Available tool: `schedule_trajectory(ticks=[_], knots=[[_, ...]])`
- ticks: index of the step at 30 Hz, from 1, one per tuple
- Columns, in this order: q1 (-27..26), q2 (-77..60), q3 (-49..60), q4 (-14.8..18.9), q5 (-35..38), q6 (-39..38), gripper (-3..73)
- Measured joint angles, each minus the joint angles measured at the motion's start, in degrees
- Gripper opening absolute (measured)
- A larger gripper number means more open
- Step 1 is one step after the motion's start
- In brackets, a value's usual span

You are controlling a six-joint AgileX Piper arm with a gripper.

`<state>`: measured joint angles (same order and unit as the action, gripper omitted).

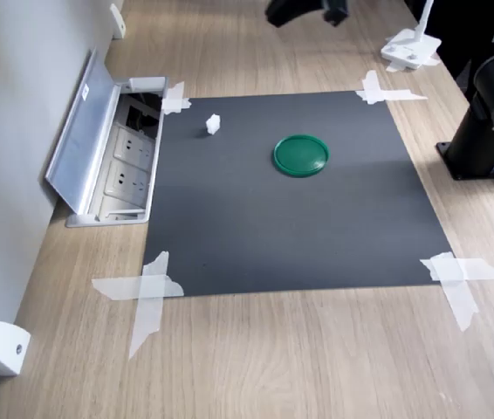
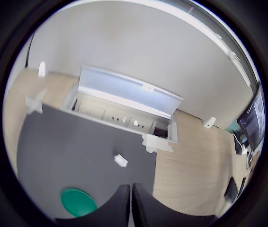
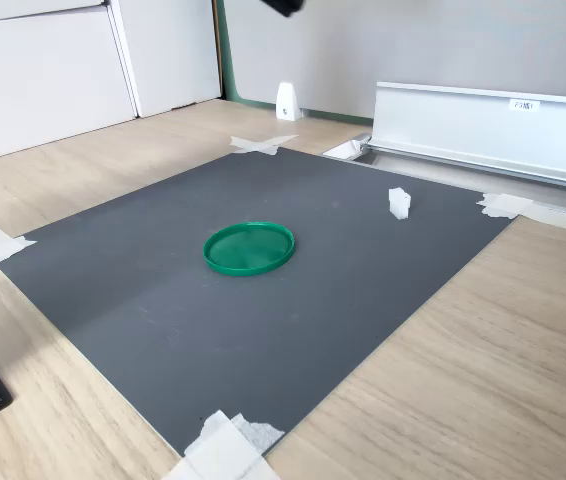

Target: Grasp a white terminal and put it on the green lid.

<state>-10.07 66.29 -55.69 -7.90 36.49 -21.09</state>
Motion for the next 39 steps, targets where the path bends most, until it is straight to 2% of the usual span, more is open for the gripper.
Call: schedule_trajectory(ticks=[2,7,9,11,15,21,26,28,31,39], knots=[[-2.9,2.8,-2.3,4.2,1.8,-9.7,-0.9],[-9.2,9.4,-9.0,17.9,11.4,-36.7,-0.9],[-10.4,11.7,-11.8,20.0,15.7,-44.2,-0.2],[-10.8,14.3,-15.0,20.1,19.6,-47.5,1.8],[-10.6,18.7,-20.3,18.2,23.0,-47.4,10.9],[-9.1,23.1,-25.9,16.6,24.1,-45.8,40.1],[-5.8,27.1,-29.2,12.6,24.5,-41.5,59.9],[-4.5,28.8,-31.0,11.8,24.8,-39.7,64.1],[-3.2,30.8,-33.9,11.8,26.2,-38.5,66.6],[-2.9,35.6,-35.8,10.5,27.3,-46.6,67.2]])
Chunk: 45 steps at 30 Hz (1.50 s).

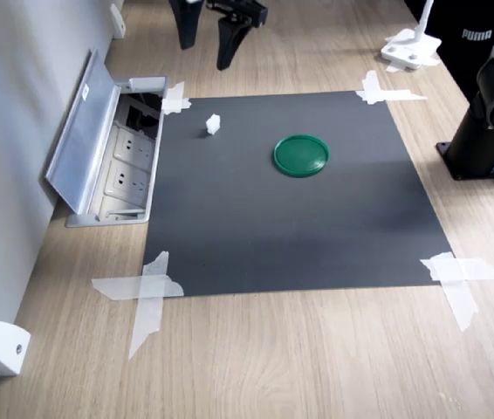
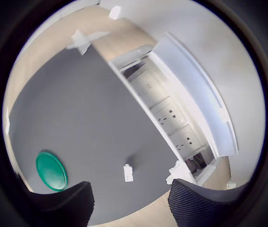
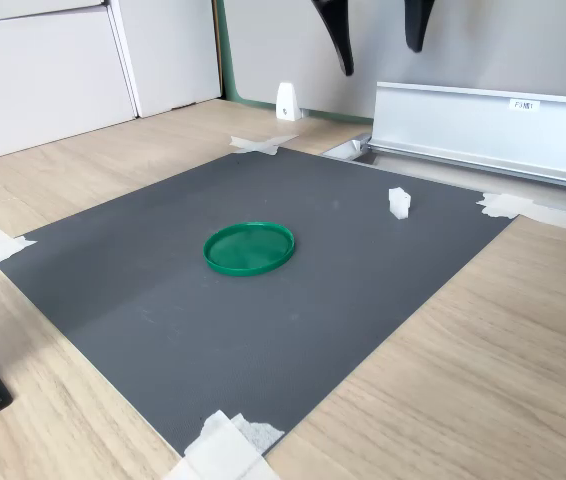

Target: Grasp a white terminal and put it on the green lid.

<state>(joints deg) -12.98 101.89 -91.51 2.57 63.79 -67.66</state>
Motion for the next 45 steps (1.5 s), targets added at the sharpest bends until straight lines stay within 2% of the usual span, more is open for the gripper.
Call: schedule_trajectory(ticks=[9,23,29,45], knots=[[0.0,6.7,0.0,-5.0,-2.1,-0.9,67.2],[2.1,9.8,2.6,-6.3,-6.3,4.4,67.2],[2.0,9.8,5.2,-9.5,-9.7,5.1,67.2],[2.0,13.3,8.1,-10.1,-14.7,4.7,64.3]])
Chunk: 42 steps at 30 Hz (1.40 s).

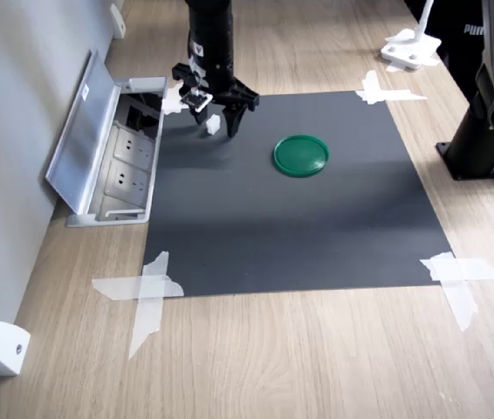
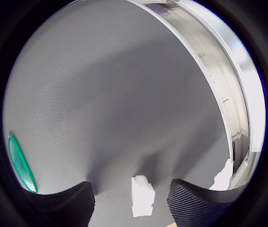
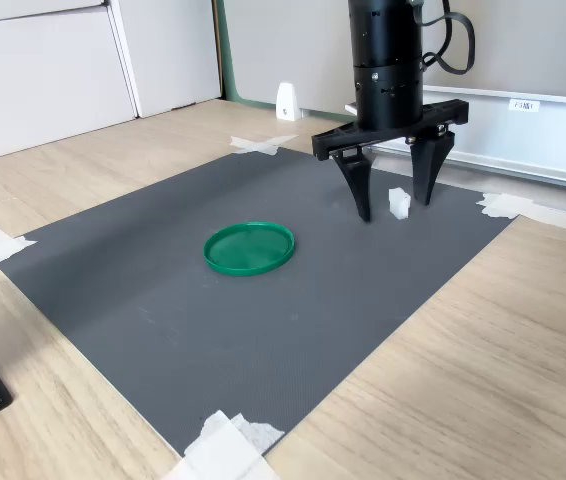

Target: Grasp a white terminal and put it on the green lid.

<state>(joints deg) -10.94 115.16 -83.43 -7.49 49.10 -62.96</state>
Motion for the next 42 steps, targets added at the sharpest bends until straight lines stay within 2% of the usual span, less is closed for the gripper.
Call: schedule_trajectory(ticks=[8,12,15,22,23,33,38,42], knots=[[0.0,0.3,0.0,0.1,-1.0,0.4,63.4],[0.0,0.4,0.0,0.1,-0.7,0.5,59.1],[0.0,0.4,0.0,0.0,-0.4,0.5,49.5],[0.0,0.4,0.0,-0.6,-0.4,0.5,11.7],[0.0,0.4,0.0,-0.6,-0.4,0.6,9.4],[0.6,-2.9,-1.7,-0.8,1.4,5.5,9.3],[5.0,-9.4,-1.2,1.1,7.6,6.0,9.3],[9.0,-16.9,4.5,3.3,9.3,6.4,9.3]])
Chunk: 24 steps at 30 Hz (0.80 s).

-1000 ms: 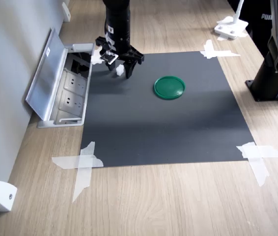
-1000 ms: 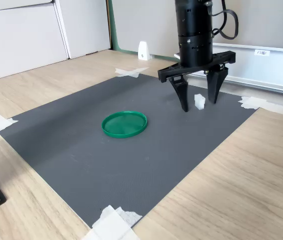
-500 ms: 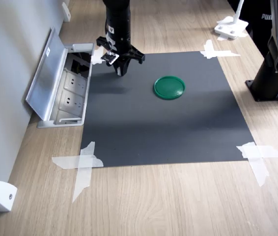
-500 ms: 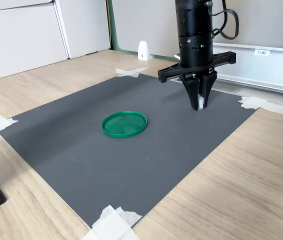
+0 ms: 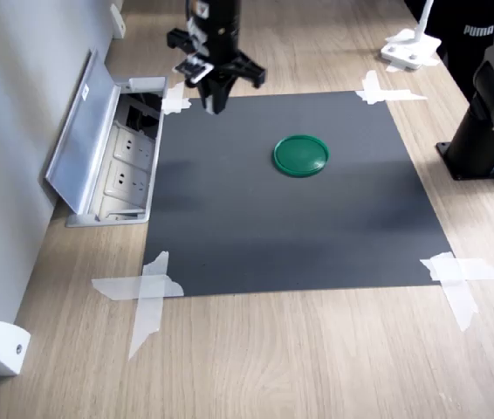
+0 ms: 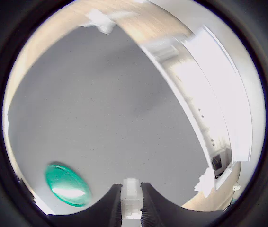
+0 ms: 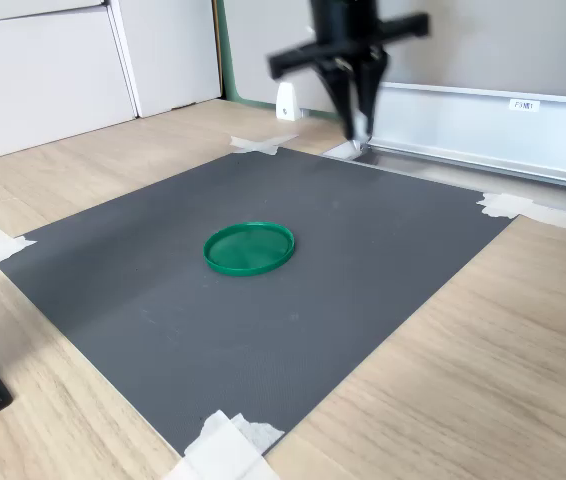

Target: Grasp a white terminal and put it on the green lid.

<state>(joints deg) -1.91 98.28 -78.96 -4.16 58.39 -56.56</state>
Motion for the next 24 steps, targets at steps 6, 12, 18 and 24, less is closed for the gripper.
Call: schedule_trajectory(ticks=[6,12,18,24], knots=[[1.7,-9.6,15.4,0.3,-0.6,-0.3,9.3],[0.4,-12.4,25.2,-0.8,-5.8,1.6,9.3],[0.4,-12.4,31.2,-4.4,-11.7,8.2,9.3],[0.4,-12.4,32.6,-5.0,-16.8,9.7,9.3]])
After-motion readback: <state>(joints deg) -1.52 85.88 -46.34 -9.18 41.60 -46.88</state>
